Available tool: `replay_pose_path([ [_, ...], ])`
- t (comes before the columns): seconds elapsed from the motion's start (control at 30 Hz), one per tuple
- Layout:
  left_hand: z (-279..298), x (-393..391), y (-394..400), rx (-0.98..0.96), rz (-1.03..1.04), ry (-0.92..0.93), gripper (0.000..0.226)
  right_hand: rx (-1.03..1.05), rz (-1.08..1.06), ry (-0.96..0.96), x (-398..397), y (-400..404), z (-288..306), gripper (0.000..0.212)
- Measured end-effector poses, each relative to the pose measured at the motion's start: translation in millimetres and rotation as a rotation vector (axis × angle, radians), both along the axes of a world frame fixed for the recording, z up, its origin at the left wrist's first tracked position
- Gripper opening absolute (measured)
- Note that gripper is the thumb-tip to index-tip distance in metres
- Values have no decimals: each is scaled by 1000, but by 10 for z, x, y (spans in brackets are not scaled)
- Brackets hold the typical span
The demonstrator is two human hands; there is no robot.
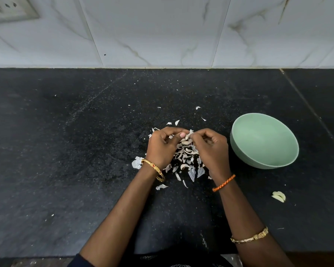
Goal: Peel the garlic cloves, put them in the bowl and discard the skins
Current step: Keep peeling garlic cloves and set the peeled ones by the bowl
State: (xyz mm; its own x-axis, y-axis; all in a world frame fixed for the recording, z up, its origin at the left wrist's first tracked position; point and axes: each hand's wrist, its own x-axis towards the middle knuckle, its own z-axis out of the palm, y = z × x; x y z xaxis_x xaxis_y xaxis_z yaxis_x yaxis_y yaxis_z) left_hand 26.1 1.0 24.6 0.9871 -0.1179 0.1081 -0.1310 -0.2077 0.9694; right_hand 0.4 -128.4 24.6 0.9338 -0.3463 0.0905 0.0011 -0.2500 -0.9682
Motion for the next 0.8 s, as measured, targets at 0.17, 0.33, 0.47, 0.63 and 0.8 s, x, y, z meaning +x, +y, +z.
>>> replay_pose_path([
  [0.17, -41, -9, -15, 70, 65, -31, 10, -126, 47, -45, -71, 57, 29, 9],
  [0.33, -45, -32, -14, 190, 55, -168, 10, -148, 30, -49, -66, 77, 32, 4],
  [0.47, -40, -31, -4, 148, 76, -124, 10, -181, 43, -59, -64, 85, 42, 5],
  [0.63, -31, -13, 13, 57, 71, -16, 10, -168, 72, -58, -79, 79, 55, 9],
  [0.8, -63, -38, -4, 66, 69, -8, 11, -233, 63, -40, -65, 120, 8, 10],
])
